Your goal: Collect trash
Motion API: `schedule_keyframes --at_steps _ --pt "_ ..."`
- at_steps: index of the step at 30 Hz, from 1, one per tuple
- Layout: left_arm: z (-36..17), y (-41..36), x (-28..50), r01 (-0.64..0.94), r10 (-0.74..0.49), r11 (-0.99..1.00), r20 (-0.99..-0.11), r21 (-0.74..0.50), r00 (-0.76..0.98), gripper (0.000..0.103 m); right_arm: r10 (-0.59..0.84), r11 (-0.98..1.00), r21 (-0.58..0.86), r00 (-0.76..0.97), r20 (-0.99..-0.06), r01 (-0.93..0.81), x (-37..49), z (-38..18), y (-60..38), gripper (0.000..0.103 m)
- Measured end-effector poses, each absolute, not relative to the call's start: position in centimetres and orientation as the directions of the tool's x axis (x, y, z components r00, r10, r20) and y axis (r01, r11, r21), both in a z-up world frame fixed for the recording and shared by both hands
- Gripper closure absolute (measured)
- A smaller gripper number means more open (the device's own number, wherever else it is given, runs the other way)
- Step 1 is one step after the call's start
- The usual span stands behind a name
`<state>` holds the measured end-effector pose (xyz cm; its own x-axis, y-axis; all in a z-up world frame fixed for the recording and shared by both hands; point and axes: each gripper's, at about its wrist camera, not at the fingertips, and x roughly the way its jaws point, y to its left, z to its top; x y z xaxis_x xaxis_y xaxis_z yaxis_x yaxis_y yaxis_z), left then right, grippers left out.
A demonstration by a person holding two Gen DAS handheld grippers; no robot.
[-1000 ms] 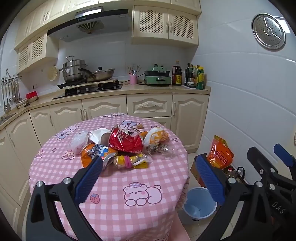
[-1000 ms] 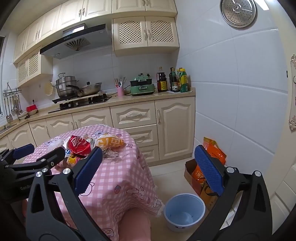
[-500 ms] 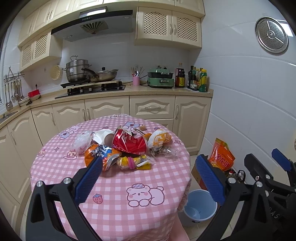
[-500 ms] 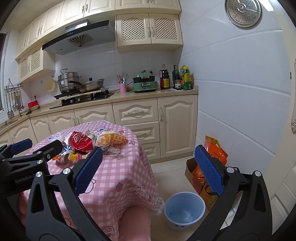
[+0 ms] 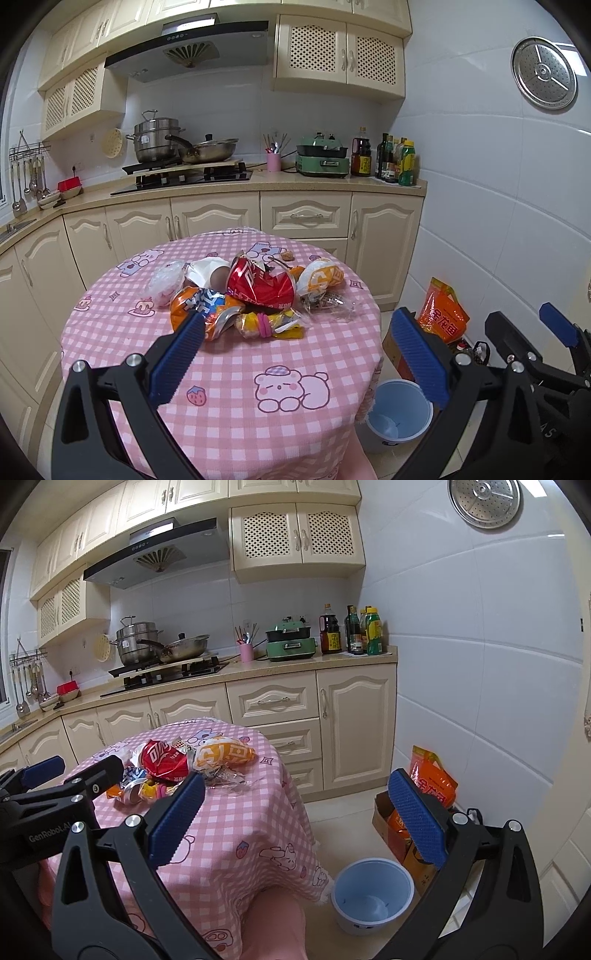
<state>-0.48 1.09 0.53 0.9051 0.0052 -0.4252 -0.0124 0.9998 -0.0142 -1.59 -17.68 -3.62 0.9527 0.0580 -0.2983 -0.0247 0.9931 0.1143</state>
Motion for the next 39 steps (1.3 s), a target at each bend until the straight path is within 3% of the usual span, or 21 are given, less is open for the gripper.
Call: schedule_keyframes --at_steps 39 --pt "0.18 1.36 -0.53 -0.02 0.011 1.0 -0.441 -0.015 0.897 0.004 0.051 0.993 0.117 0.95 -0.307 -0.015 -1.46 -3.68 -17.64 0.006"
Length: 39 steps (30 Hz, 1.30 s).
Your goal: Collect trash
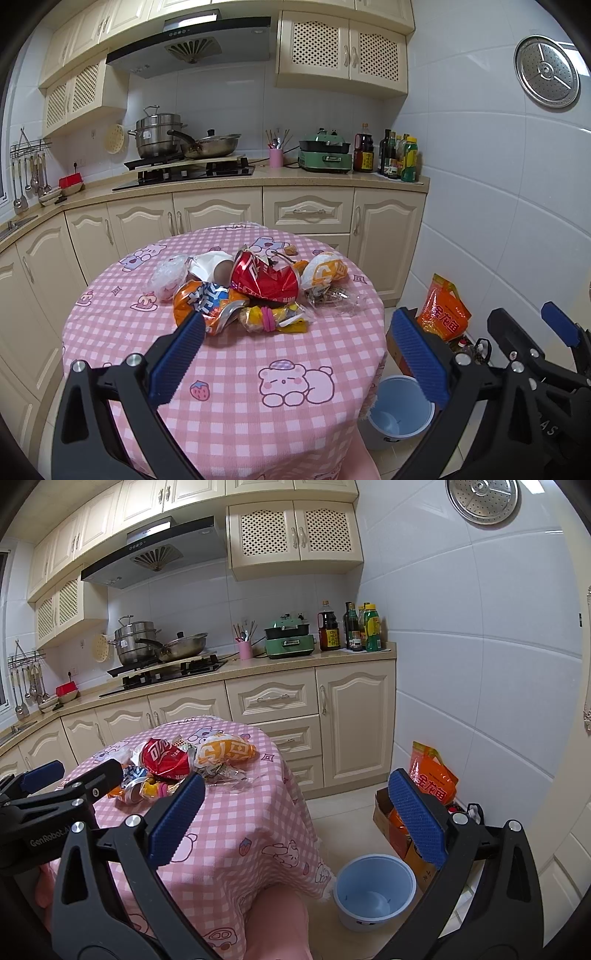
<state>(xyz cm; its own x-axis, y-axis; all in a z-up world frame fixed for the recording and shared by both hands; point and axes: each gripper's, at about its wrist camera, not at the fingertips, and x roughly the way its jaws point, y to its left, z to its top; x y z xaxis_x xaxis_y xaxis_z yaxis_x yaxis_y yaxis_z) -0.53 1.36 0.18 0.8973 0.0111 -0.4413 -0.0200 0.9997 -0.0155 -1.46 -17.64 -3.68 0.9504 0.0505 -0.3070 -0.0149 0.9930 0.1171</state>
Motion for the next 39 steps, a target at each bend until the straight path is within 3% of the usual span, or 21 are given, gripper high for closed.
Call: schedule_keyframes --at_steps 19,39 --pt "0.0 4.2 -0.3 -0.089 0.066 0.996 -0.469 -0.028 0.881 0.004 0.145 0.982 0.166 0.922 -0.358 -0.09 0.1 -4.5 -15.3 0.006" --pt "-3.9 14.4 5.8 -0.267 0.137 0.958 -0.657 -0.101 0.742 0.005 0.4 0.913 0.319 0.716 -0.572 -0.255 12.6 -9.7 -5.9 0.006"
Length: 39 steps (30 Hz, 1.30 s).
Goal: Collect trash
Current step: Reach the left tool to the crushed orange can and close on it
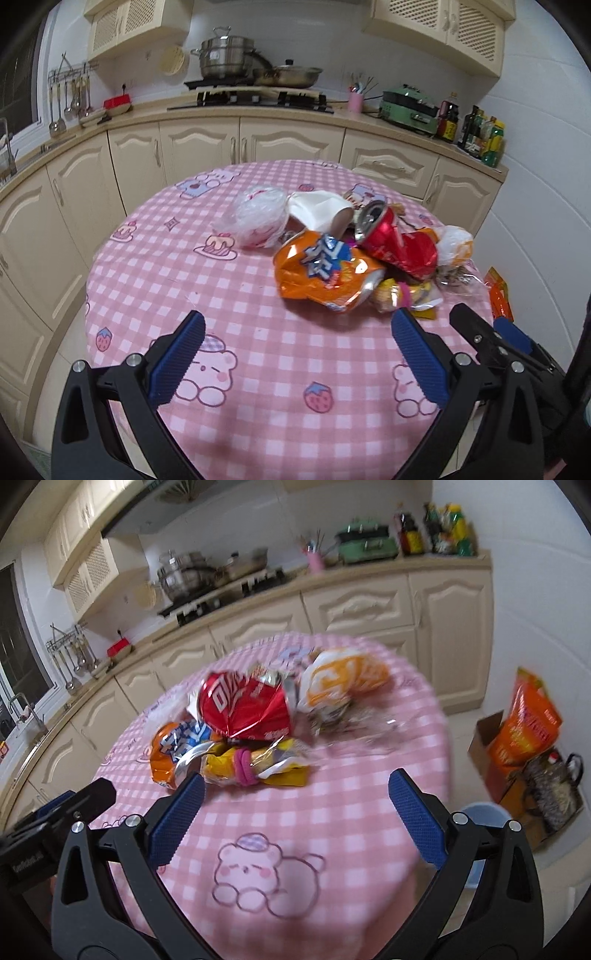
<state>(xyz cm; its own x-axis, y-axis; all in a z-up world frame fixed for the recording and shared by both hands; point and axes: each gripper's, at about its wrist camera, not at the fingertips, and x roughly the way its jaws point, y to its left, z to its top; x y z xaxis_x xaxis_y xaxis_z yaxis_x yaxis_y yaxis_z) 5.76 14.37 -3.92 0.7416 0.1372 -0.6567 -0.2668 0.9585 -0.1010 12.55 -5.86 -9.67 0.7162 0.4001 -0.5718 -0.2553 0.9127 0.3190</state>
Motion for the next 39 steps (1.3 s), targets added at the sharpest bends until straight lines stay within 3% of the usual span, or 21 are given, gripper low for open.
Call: schedule_keyframes --at_steps 12,18,23,24,25,27,29,32,39 --pt "-5.7 18.4 9.6 -0.295 0.068 0.935 -0.717 -0.196 0.693 0.005 0.428 0.901 0.361 0.637 -0.641 -0.242 17.1 -11.1 -3.3 0.006" --pt "-6.9 19.1 12.7 -0.312 0.047 0.924 -0.744 -0.22 0.666 0.005 0.355 0.935 0.26 0.636 -0.685 -0.242 17.7 -11.7 -1.7 0.007" --pt "-8.3 19.6 15.4 -0.32 0.007 0.911 -0.768 -0.259 0.641 0.005 0.404 0.915 0.283 0.616 -0.677 -0.289 17.4 -11.7 -1.7 0.027" --pt "-8.5 19.7 15.8 -0.321 0.002 0.91 -0.773 -0.262 0.635 0.006 0.425 0.905 0.296 0.606 -0.673 -0.306 17.1 -11.7 -1.7 0.034" --pt "-9.1 19.9 16.3 -0.324 -0.017 0.905 -0.784 -0.276 0.621 0.02 0.443 0.896 0.312 0.595 -0.671 -0.317 17.0 -11.7 -1.7 0.039" --pt "-9.4 20.0 16.6 -0.336 -0.01 0.899 -0.78 -0.281 0.626 0.031 0.47 0.882 0.337 0.579 -0.666 -0.329 16.6 -11.7 -1.9 0.043" --pt "-9.5 20.2 16.7 -0.305 -0.074 0.889 -0.764 -0.341 0.64 0.052 0.487 0.873 0.355 0.572 -0.661 -0.334 16.2 -11.7 -2.2 0.047" --pt "-9.7 20.3 16.8 -0.292 -0.116 0.876 -0.755 -0.384 0.645 0.055 0.498 0.867 0.374 0.567 -0.656 -0.329 15.8 -11.6 -2.6 0.05" --pt "-9.4 20.5 15.6 -0.317 -0.075 0.88 -0.762 -0.354 0.643 0.056 0.471 0.882 0.37 0.588 -0.658 -0.293 14.9 -11.1 -3.2 0.053"
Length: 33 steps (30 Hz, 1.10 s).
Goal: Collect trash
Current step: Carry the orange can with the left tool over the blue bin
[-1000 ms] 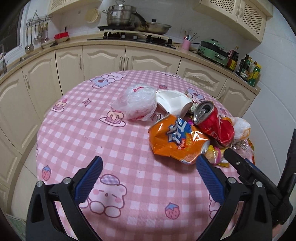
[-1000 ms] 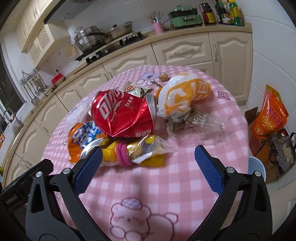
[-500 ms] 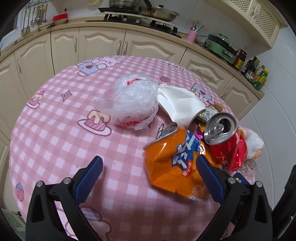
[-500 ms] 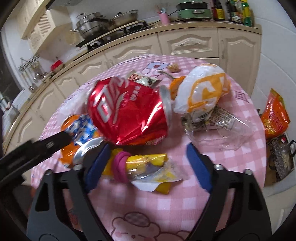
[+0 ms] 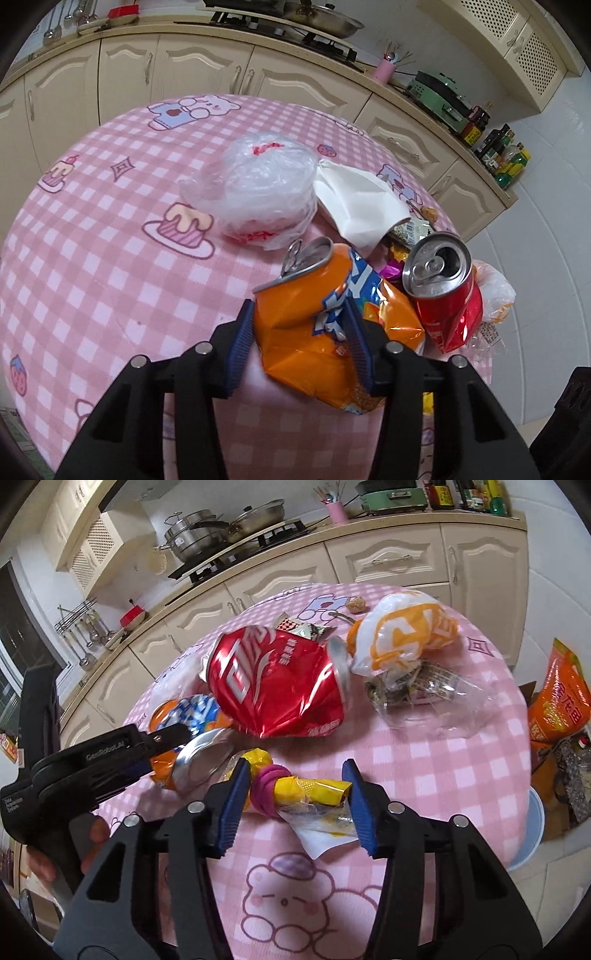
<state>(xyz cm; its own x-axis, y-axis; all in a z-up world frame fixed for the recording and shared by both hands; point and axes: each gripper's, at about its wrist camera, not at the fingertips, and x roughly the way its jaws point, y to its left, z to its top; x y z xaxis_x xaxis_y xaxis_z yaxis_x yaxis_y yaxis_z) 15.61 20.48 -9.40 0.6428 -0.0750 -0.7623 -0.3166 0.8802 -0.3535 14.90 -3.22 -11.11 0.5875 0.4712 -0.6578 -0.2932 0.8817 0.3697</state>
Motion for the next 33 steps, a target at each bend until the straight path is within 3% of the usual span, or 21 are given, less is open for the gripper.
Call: schedule_keyframes --at_steps 16,33 --pt "-6.9 19.7 10.0 -0.314 0.005 0.902 -0.72 -0.296 0.694 0.056 0.416 0.901 0.378 0.667 -0.618 -0.212 13.1 -9.3 -6.5 0.055" --pt "-4.5 10.2 9.3 -0.089 -0.11 0.965 -0.693 -0.245 0.713 0.056 0.274 0.898 0.44 0.767 -0.58 0.012 9.1 -9.8 -17.5 0.055"
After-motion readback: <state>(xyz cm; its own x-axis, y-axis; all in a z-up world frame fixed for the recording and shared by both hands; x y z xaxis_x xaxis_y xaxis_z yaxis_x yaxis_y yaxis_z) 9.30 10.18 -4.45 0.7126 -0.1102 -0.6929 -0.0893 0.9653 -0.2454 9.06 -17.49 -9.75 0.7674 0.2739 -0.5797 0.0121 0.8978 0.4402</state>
